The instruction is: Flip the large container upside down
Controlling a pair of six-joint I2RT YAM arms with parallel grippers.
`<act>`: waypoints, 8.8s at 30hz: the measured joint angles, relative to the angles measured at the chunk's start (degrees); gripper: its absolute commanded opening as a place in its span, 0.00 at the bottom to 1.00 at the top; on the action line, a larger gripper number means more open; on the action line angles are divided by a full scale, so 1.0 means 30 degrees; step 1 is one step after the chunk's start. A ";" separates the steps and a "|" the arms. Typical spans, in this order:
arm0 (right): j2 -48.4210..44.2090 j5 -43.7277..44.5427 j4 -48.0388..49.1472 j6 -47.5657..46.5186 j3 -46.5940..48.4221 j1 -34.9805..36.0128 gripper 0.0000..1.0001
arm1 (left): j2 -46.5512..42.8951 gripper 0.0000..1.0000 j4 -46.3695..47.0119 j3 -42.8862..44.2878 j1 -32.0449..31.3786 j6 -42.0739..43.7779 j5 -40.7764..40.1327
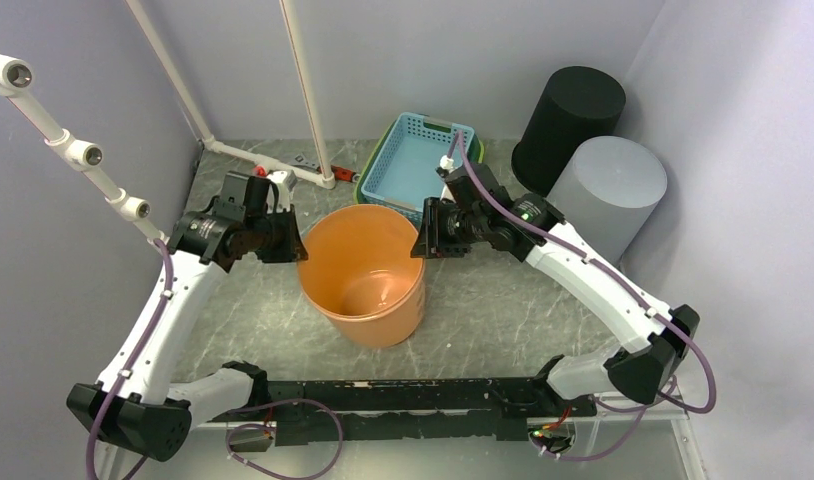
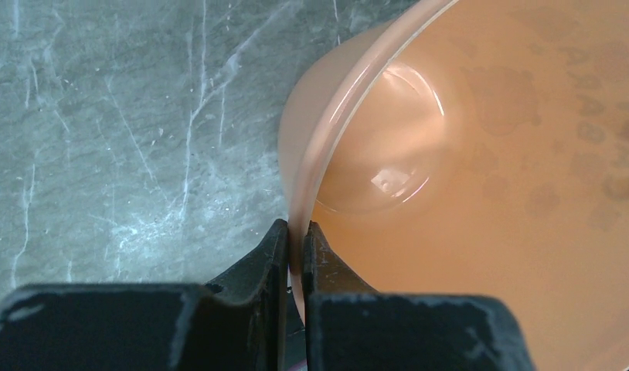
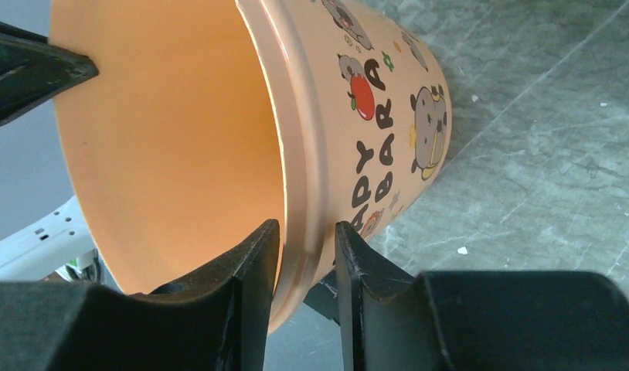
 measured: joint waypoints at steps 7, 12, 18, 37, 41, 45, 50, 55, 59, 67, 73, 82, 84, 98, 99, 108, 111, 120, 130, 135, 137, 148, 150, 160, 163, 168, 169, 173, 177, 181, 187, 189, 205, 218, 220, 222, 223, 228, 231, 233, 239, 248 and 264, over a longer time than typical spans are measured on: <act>0.0532 0.0801 -0.0852 -0.0255 0.0350 0.0087 0.17 | 0.0182 0.23 0.0379 0.0007 0.0000 -0.0277 0.0597; 0.0750 0.1632 -0.1698 -0.0503 0.0634 0.0117 0.00 | 0.0262 0.42 0.0962 0.0007 -0.0036 -0.0699 0.1450; 0.0721 0.3220 -0.2754 -0.0670 0.1290 0.0189 0.00 | 0.0379 0.63 0.2091 0.0007 -0.0036 -0.1362 0.2783; -0.1989 0.9836 -0.9275 -0.1996 0.4240 0.0189 0.00 | -0.0903 0.91 0.2273 0.0204 -0.0036 -0.2076 0.1253; -0.1851 1.0717 -1.0892 -0.2004 0.5260 0.0189 0.00 | -0.1100 0.91 0.2135 0.0204 -0.0036 -0.2091 0.0765; -0.1523 1.1351 -1.1664 -0.2004 0.5479 0.0189 0.00 | -0.1290 0.92 0.2004 0.0204 -0.0036 -0.2135 0.0648; -0.0736 1.1730 -1.1985 -0.1996 0.5625 0.0189 0.00 | -0.1362 0.90 0.2055 0.0182 -0.0036 -0.2310 0.0889; 0.0248 1.2080 -1.1948 -0.1909 0.5901 0.0219 0.00 | -0.1435 0.86 0.4299 -0.0984 -0.0036 -0.3716 0.3264; 0.0903 1.2349 -1.1934 -0.1770 0.5916 0.0372 0.00 | -0.0801 0.83 0.6557 -0.2543 -0.0182 -0.5027 0.5166; 0.2142 1.2269 -1.1919 -0.1698 0.6207 0.0816 0.00 | 0.0758 0.69 1.0805 -0.4736 -0.2535 -0.7198 0.6652; 0.2361 1.2058 -1.1934 -0.1698 0.6470 0.0867 0.01 | 0.0801 0.16 1.1154 -0.4663 -0.3745 -0.6958 0.5989; 0.1501 0.9755 -1.0061 -0.2004 0.7118 0.0984 0.32 | 0.0423 0.03 1.1708 -0.6135 -0.3803 -0.7016 0.4044; 0.0882 0.8779 -0.9020 -0.1989 0.6528 0.0962 0.37 | 0.0226 0.03 1.2007 -0.6717 -0.3810 -0.7060 0.3789; -0.2222 0.2353 -0.3322 -0.1931 0.2863 0.0976 0.83 | 0.0306 0.03 1.2451 -0.9894 -0.3825 -0.6200 0.2149; -0.2594 0.2331 -0.3133 -0.1938 0.2790 0.0976 0.85 | 0.0321 0.03 1.2633 -1.0222 -0.3818 -0.6222 0.2135; -0.5428 0.4313 -0.2025 -0.2018 0.0364 0.0954 0.88 | 0.1333 0.03 1.5307 -1.2072 -0.3825 -0.6637 0.2208; -0.5202 0.4597 -0.1945 -0.2288 -0.0714 0.0954 0.87 | 0.2339 0.03 1.6058 -1.2466 -0.3818 -0.6987 0.2280; -0.3373 0.3993 -0.0619 -0.3395 -0.2907 0.0954 0.82 | 0.3650 0.08 1.6342 -1.2633 -0.3825 -0.7810 0.2193; -0.2055 0.5013 -0.0299 -0.3279 -0.2404 0.0954 0.80 | 0.4138 0.25 1.3631 -1.1781 -0.3825 -0.7541 0.1173; -0.1902 0.5508 -0.0277 -0.3016 -0.2790 0.0954 0.80 | 0.4146 0.39 1.2058 -1.1613 -0.3825 -0.7060 0.0117; -0.1800 0.5741 -0.0408 -0.2878 -0.2907 0.0925 0.80 | 0.4146 0.41 1.1599 -1.1344 -0.3803 -0.7016 -0.0219; -0.1668 0.6098 -0.0284 -0.2229 -0.2907 0.0882 0.81 | 0.3402 0.71 0.9100 -0.9617 -0.3825 -0.7009 -0.1566; -0.1625 0.6215 -0.0189 -0.2113 -0.2907 0.0882 0.81 | 0.2827 0.78 0.8058 -0.9158 -0.3825 -0.7206 -0.2149; -0.1362 0.6492 0.0401 -0.1894 -0.2914 0.0845 0.81 | -0.0933 0.84 0.2295 -0.6368 -0.3825 -0.9340 -0.6076; -0.1297 0.6499 0.0495 -0.1858 -0.2914 0.0845 0.80 | -0.2120 0.84 0.0342 -0.5537 -0.3825 -1.0316 -0.7468; -0.1144 0.6448 0.0656 -0.1770 -0.2863 0.0845 0.80 | -0.4677 0.85 -0.1071 -0.3002 -0.3825 -1.0367 -0.8378; -0.1144 0.6419 0.0670 -0.1749 -0.2863 0.0845 0.80 | -0.5049 0.85 -0.0736 -0.2477 -0.3825 -1.0061 -0.8174; -0.1129 0.6419 0.0597 -0.1639 -0.2827 0.0845 0.80 | -0.5304 0.80 0.0867 -0.0117 -0.3825 -0.9005 -0.5894; -0.1093 0.6404 0.0495 -0.1588 -0.2732 0.0845 0.81 | -0.2186 0.77 0.1013 0.2535 -0.3905 -0.8043 -0.3730; -0.1056 0.6411 0.0408 -0.1494 -0.2674 0.0845 0.81 | 0.0131 0.76 0.1027 0.2033 -0.4218 -0.7665 -0.2973; -0.1005 0.6404 0.0364 -0.1479 -0.2623 0.0845 0.81 | 0.0823 0.68 0.0335 0.1610 -0.4561 -0.7155 -0.2288; -0.1005 0.6397 0.0364 -0.1479 -0.2623 0.0845 0.81 | 0.0845 0.64 0.0182 0.1610 -0.4714 -0.7038 -0.2244; -0.0947 0.6135 -0.0146 -0.1275 -0.2441 0.0852 0.81 | 0.1413 0.35 0.0816 0.0787 -0.5610 -0.7118 -0.2229; -0.1202 0.5748 -0.1202 -0.1137 -0.2339 0.0976 0.89 | -0.0882 0.03 0.3716 -0.1923 -0.5595 -0.8983 -0.2783; -0.1355 0.5770 -0.1268 -0.1137 -0.2339 0.0976 0.91 | -0.1151 0.03 0.3971 -0.2229 -0.5588 -0.9114 -0.2849; -0.1625 0.5785 -0.1319 -0.1122 -0.2339 0.0976 0.92 | -0.1377 0.03 0.4393 -0.2528 -0.5472 -0.9107 -0.2863; -0.1770 0.5829 -0.1341 -0.1115 -0.2339 0.0969 0.93 | -0.1464 0.03 0.4619 -0.2688 -0.5326 -0.9085 -0.2769; -0.2732 0.6098 -0.1574 -0.0962 -0.2186 0.0969 0.97 | -0.2273 0.03 0.6805 -0.4444 -0.2186 -0.8466 0.0750; -0.3344 0.6324 -0.1625 -0.0896 -0.2018 0.0940 0.99 | -0.2776 0.02 0.7832 -0.5362 0.0015 -0.7861 0.3060; -0.3832 0.6360 -0.1617 -0.0831 -0.2011 0.0860 0.99 | -0.3133 0.03 0.8204 -0.5894 0.1311 -0.7388 0.4656; -0.4342 0.6360 -0.1625 -0.0765 -0.1967 0.0699 0.99 | -0.3774 0.03 0.9304 -0.7482 0.3891 -0.6353 0.8969; -0.4328 0.6025 -0.1603 -0.0765 -0.1945 0.0678 1.00 | -0.3861 0.03 1.0244 -0.8786 0.7227 -0.6113 1.2553; -0.4371 0.0933 0.1588 -0.0430 -0.2200 0.0554 0.94 | -0.3213 0.03 1.0338 -0.9253 1.0295 -0.5603 1.4972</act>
